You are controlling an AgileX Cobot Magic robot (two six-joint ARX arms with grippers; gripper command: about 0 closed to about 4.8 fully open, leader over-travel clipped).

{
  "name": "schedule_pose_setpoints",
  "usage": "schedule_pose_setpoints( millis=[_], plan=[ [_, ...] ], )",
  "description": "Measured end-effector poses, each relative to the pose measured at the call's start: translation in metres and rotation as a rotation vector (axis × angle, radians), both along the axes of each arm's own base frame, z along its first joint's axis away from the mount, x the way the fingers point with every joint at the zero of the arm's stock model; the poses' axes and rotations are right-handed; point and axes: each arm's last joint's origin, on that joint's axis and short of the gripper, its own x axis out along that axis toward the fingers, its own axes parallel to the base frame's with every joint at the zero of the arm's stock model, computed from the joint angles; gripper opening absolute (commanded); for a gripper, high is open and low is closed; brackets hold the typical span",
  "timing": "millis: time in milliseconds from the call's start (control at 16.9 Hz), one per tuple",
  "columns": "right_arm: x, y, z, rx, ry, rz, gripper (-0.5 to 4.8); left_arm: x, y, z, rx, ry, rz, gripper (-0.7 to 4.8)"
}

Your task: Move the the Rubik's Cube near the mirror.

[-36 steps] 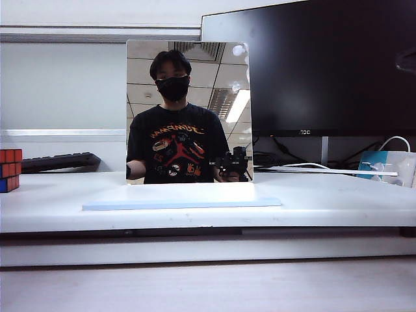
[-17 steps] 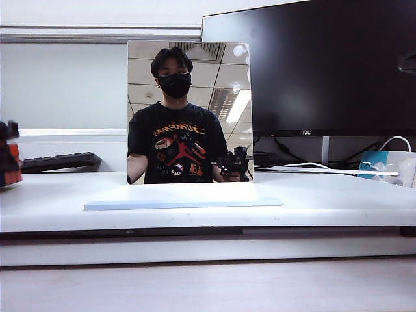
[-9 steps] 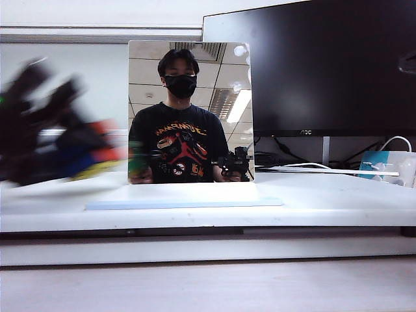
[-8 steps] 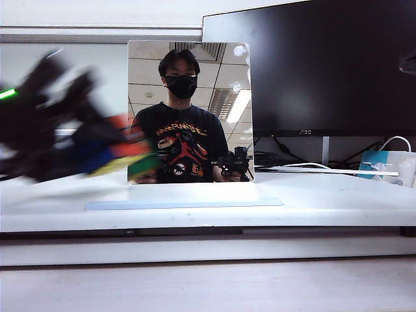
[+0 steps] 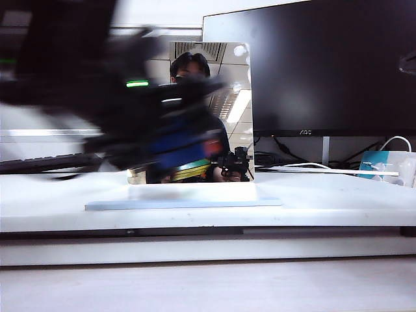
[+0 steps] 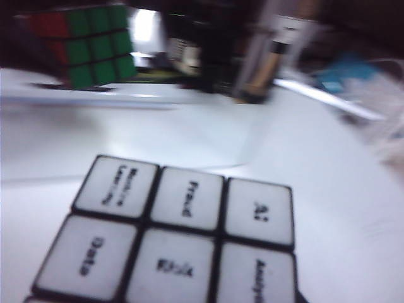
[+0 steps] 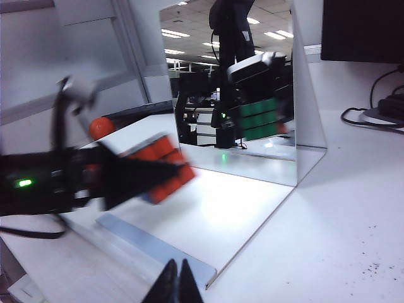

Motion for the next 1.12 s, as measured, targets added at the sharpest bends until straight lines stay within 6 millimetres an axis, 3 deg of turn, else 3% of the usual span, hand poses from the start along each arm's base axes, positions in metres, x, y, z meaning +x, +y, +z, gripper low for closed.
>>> schedule_pose_setpoints(
  millis=[118,414,828,887,946,1005,1124],
  plan=[
    [0.0,0.0,0.0,0.0,0.0,0.0,-0.01,0.011,-0.018,0.005,0.065,0.039,0.03,-0.05],
    [0.0,0.0,0.0,0.0,-0.001,0.0,-0.01,0.012,-0.013,-0.005,0.077,0.153,0.251,-0.05],
    [0.0,0.0,0.0,0.0,-0.001,0.0,-0.01,0.015,-0.018,-0.014,-0.006,0.172,0.243,-0.03],
    [0.0,0.0,0.0,0.0,0.0,0.0,-0.01,0.018,-0.021,-0.016,-0.002,0.168,0.237,0.99],
    [0.0,0.0,0.0,0.0,0.0,0.0,-0.01,0.019,-0.022,-0.017,0.004,0.166,0.234,1.65],
    [0.0,0.0,0.0,0.0,0.0,0.0,-0.01,0.019,-0.022,-0.018,0.003,0.165,0.233,1.92],
    [0.0,0.0,0.0,0.0,0.0,0.0,-0.01,0.019,-0.023,-0.017,-0.003,0.161,0.233,1.93]
  ],
)
